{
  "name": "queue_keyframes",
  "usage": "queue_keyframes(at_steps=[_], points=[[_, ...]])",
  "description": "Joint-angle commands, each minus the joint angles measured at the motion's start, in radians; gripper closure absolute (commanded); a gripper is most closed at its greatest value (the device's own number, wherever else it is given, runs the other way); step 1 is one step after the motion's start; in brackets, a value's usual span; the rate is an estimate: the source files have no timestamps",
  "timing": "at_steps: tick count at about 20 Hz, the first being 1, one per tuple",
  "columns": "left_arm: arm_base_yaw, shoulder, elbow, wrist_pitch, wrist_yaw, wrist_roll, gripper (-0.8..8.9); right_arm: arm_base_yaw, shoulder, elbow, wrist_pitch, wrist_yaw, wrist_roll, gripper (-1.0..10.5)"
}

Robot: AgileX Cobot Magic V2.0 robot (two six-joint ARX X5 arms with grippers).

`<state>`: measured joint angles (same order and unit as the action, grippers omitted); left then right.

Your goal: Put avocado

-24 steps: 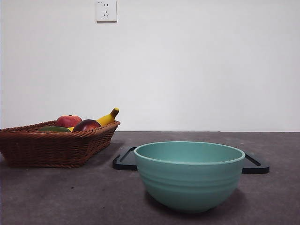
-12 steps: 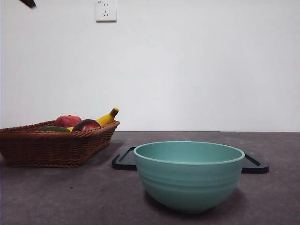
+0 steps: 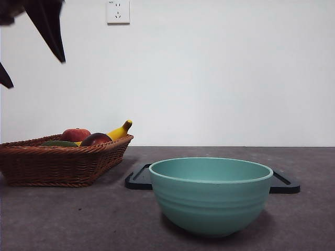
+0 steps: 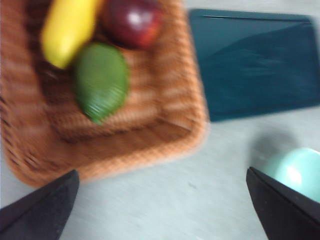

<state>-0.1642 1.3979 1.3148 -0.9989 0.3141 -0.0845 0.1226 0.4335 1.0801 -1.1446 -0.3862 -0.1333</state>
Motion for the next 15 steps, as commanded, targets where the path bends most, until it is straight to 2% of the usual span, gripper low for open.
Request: queue_keyframes(at_steps=[1,10,15], points=[[-0.002,0.097,0.063,0.000,-0.038,0.057,2.87,0.002,0.002,0.013,0.006,0.000,0.002,4.6],[-0.002,0.360,0.093,0.100,-0.113,0.150,2.87,0.002,0.002,0.013,0.007,0.000,0.002,4.6],[-0.006,0.443,0.094,0.201,-0.113,0.151,2.87,0.002,0.002,0.013,0.007,0.000,0.002,4.6]])
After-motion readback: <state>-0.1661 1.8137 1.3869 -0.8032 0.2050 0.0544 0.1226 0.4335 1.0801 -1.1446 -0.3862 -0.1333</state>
